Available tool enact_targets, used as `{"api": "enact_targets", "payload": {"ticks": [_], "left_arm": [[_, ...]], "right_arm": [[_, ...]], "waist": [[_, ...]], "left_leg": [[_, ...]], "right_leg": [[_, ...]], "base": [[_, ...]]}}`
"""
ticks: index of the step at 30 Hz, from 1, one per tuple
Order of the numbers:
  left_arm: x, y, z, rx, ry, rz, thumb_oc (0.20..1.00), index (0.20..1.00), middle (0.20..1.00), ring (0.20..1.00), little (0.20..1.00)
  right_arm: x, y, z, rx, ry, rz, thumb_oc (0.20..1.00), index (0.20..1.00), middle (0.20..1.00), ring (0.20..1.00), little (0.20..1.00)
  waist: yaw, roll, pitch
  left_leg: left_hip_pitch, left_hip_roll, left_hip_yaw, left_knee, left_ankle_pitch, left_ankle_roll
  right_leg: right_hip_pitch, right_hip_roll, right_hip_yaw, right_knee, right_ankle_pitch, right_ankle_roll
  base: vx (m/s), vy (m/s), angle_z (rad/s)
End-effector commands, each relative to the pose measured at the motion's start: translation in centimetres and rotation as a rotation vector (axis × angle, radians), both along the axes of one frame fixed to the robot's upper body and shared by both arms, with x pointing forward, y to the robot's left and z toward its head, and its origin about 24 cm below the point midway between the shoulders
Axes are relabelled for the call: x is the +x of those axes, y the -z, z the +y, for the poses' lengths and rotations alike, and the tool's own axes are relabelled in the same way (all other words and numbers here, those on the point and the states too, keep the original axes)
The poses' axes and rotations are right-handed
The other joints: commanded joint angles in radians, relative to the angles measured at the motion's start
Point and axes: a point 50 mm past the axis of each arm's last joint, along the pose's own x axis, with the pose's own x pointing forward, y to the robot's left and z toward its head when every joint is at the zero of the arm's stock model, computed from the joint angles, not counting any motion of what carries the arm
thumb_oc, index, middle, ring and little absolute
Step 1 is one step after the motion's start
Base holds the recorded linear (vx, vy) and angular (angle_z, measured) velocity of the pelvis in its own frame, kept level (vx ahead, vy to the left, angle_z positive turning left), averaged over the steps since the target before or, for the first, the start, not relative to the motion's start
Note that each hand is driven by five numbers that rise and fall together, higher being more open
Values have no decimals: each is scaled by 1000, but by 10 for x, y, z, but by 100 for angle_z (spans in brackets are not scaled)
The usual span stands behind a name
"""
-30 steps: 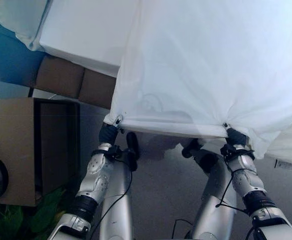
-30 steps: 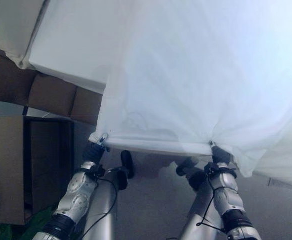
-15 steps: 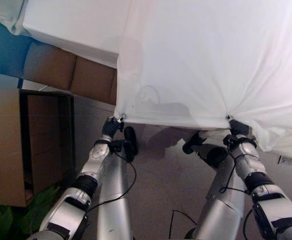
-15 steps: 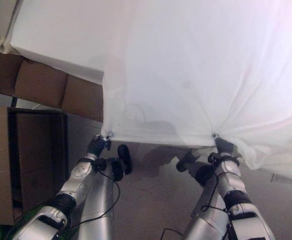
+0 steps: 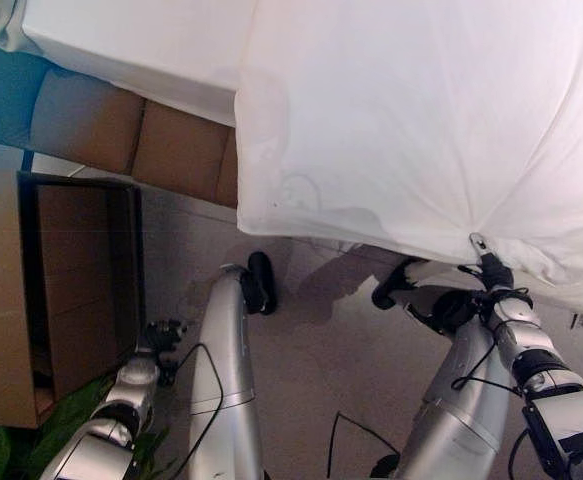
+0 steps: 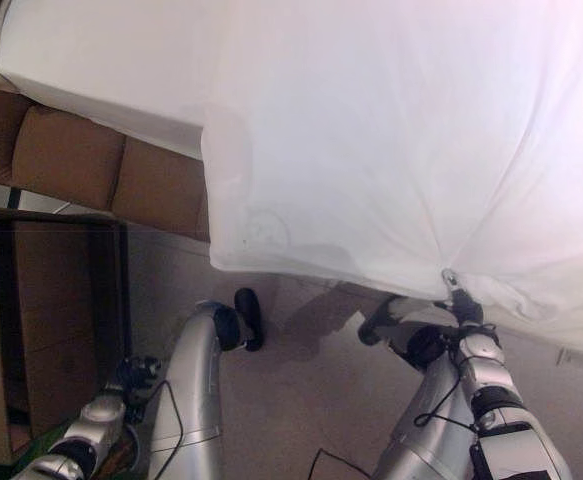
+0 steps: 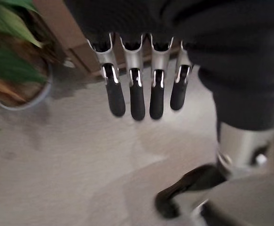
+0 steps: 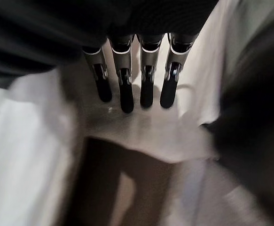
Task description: Make the bed
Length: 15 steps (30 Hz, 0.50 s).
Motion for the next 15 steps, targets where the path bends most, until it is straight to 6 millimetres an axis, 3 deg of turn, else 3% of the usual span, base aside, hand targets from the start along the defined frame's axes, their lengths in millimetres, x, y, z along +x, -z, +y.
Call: {"api": "enact_targets", "payload": {"ticks": [1,5,11,15], "left_arm": [[-30,16,15,55,-18,113,1000,1000,1000,1000,1000],[-35,18,17,83,4,136,1000,1000,1000,1000,1000],[-35,15,17,79,-1,88,1000,1000,1000,1000,1000],[-31,9,14,107,-52,-7,1000,1000,1000,1000,1000]], "right_arm": [[-132,109,-20,-9,106,593,1000,1000,1000,1000,1000],[-147,116,-24,-31,104,683,1000,1000,1000,1000,1000],[-165,116,-36,-115,116,790,1000,1000,1000,1000,1000],[-147,99,-46,-212,224,658,1000,1000,1000,1000,1000]], "waist": [[-27,19,-16],[-17,18,-16],[-2,17,-16],[-8,12,-16]], "left_leg": [[54,-38,69,-124,34,73],[100,-41,75,-163,48,67],[247,-48,111,-338,100,46],[383,-36,147,-465,135,27]], "right_leg": [[-32,-9,62,-46,74,40],[23,-8,32,-84,91,48],[183,9,-60,-263,157,87],[311,46,-119,-406,203,118]], "base": [[-36,-18,0],[-54,-20,0],[-77,-27,-6],[-73,2,-15]]}}
